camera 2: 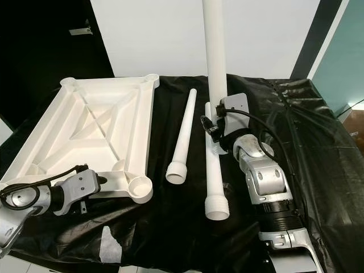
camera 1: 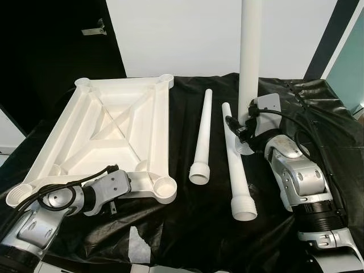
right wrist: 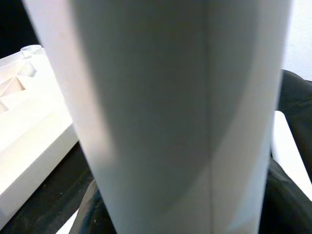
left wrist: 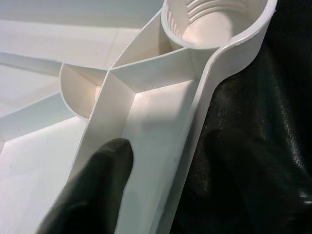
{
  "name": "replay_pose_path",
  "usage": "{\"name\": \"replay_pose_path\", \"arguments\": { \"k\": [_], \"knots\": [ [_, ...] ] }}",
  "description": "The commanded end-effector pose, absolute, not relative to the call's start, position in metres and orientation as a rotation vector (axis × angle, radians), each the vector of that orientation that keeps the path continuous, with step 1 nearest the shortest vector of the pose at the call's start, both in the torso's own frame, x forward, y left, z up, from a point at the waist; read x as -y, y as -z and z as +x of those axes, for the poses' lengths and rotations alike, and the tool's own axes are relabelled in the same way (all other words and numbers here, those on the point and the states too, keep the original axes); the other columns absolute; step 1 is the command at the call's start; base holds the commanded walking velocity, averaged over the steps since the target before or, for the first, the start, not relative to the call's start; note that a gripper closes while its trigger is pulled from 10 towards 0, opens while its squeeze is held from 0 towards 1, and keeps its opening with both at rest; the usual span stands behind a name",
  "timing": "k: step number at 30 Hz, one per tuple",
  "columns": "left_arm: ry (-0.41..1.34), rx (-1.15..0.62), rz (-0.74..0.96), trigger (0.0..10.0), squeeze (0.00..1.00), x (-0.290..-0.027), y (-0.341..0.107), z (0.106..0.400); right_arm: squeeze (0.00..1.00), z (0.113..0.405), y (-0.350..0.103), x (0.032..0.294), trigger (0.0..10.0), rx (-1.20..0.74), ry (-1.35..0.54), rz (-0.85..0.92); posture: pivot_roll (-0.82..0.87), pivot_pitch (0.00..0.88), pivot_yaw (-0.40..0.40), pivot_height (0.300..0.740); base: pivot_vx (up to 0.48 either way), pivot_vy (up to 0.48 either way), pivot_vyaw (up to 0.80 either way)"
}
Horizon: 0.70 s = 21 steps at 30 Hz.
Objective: Building children table
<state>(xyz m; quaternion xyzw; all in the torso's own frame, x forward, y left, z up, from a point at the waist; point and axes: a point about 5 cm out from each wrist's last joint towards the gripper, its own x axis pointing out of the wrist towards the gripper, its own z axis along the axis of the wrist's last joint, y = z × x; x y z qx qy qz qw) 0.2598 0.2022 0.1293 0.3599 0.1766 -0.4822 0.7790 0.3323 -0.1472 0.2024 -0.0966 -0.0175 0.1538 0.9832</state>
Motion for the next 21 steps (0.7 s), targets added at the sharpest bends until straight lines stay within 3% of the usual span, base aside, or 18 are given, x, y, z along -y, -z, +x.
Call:
{"name": "replay_pose_path", "arguments": {
  "k": [1,6,7,9,12,13,14,15,21],
  "knots": [
    [0.963,-0.360,0.809,0.0,0.00,-0.205,-0.129,0.264,0.00,0.333,-0.207,0.143,10.0,0.050,-0.321,-0.185,-0.03,0.000,0.017,0.740,0.000,0.000,0.00],
    [0.979,-0.362,0.810,0.0,0.00,-0.203,-0.129,0.264,0.00,0.333,-0.207,0.142,10.0,0.050,-0.323,-0.187,-0.02,0.000,0.017,0.740,0.000,0.000,0.00],
    [0.983,-0.362,0.809,1.1,0.00,-0.202,-0.129,0.264,0.00,0.333,-0.207,0.142,10.0,0.049,-0.324,-0.186,-0.02,0.000,0.018,0.740,0.000,0.000,0.00],
    [0.989,-0.360,0.812,1.3,0.00,-0.201,-0.129,0.264,0.00,0.333,-0.207,0.141,10.0,0.048,-0.325,-0.186,-0.02,0.000,0.018,0.740,0.000,0.000,0.00],
    [0.995,-0.358,0.816,1.2,0.00,-0.200,-0.128,0.264,0.00,0.333,-0.207,0.141,10.0,0.047,-0.327,-0.185,-0.02,0.000,0.018,0.740,0.000,0.000,0.00],
    [1.007,-0.357,0.816,0.0,0.00,-0.197,-0.127,0.263,0.00,0.333,-0.206,0.140,10.0,0.046,-0.329,-0.184,-0.02,0.000,0.018,0.740,0.000,0.000,0.00],
    [1.017,-0.354,0.818,0.4,0.00,-0.195,-0.126,0.262,0.00,0.333,-0.207,0.140,10.0,0.047,-0.331,-0.184,-0.02,0.000,0.018,0.740,0.000,0.000,0.00],
    [1.026,-0.351,0.815,0.0,0.00,-0.193,-0.125,0.262,0.00,0.333,-0.207,0.139,10.0,0.047,-0.333,-0.185,-0.02,0.000,0.017,0.740,0.000,0.000,0.00],
    [1.052,-0.327,0.808,0.0,0.00,-0.183,-0.125,0.260,0.00,0.334,-0.206,0.139,10.0,0.045,-0.337,-0.186,-0.02,0.000,0.017,0.740,0.000,0.000,0.00]
  ]
}}
